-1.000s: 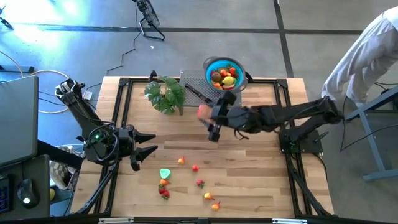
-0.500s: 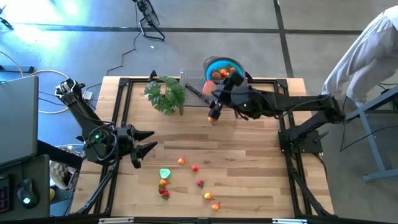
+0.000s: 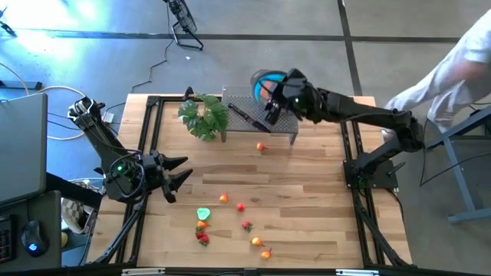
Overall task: Pick & Place Fruit
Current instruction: Put the red apple in the blue bowl on the shelf, then put the yellow pear in the blue bowl on the shelf
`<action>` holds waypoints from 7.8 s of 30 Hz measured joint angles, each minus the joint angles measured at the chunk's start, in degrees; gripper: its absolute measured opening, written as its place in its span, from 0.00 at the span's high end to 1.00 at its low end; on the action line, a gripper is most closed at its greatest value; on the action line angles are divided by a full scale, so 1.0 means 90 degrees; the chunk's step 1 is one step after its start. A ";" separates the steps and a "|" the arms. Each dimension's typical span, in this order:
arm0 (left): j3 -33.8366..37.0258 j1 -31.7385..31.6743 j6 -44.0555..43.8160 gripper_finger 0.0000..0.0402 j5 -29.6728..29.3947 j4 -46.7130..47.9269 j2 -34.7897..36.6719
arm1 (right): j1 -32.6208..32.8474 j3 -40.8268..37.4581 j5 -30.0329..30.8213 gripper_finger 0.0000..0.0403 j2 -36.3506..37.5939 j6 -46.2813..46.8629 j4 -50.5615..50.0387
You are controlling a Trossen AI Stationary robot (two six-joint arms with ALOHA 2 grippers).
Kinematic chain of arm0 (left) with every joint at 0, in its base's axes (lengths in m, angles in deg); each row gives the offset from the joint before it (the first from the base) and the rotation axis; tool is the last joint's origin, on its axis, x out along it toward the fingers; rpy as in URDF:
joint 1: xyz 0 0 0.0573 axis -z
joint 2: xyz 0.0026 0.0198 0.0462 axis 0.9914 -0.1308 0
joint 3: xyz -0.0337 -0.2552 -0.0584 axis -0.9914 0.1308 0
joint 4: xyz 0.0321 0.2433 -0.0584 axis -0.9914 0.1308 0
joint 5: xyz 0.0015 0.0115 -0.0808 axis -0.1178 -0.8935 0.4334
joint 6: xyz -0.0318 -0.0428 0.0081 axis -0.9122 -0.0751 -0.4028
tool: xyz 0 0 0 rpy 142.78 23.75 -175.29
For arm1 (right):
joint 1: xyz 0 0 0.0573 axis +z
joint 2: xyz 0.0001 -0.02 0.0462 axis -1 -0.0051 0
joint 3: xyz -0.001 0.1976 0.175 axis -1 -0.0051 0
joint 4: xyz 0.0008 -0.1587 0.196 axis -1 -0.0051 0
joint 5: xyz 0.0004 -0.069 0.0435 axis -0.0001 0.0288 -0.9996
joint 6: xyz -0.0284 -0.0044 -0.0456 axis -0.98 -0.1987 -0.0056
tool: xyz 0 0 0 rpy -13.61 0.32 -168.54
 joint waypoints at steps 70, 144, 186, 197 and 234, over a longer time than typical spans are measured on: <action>0.0000 0.0000 -0.0114 0.38 -0.0161 0.0013 0.0000 | -0.2227 0.0000 -0.1984 0.22 -0.0333 0.0539 -0.0968; 0.0000 0.0002 -0.0116 0.38 -0.0073 0.0349 -0.0002 | 0.5164 0.0008 0.1490 0.33 -0.0520 0.8299 -0.3844; 0.0000 0.0001 -0.0163 0.38 0.0519 0.0397 -0.0002 | 0.4290 -0.4169 0.0418 0.36 -0.1676 0.8224 0.2655; 0.0000 0.0000 -0.0194 0.38 0.0479 0.0497 -0.0002 | 0.3255 -0.4750 0.0361 0.47 -0.1627 0.7155 0.3812; -0.0003 0.0000 -0.0182 0.38 0.0167 0.0548 0.0000 | 0.2511 -0.4700 0.1327 0.25 -0.3192 0.6541 0.6074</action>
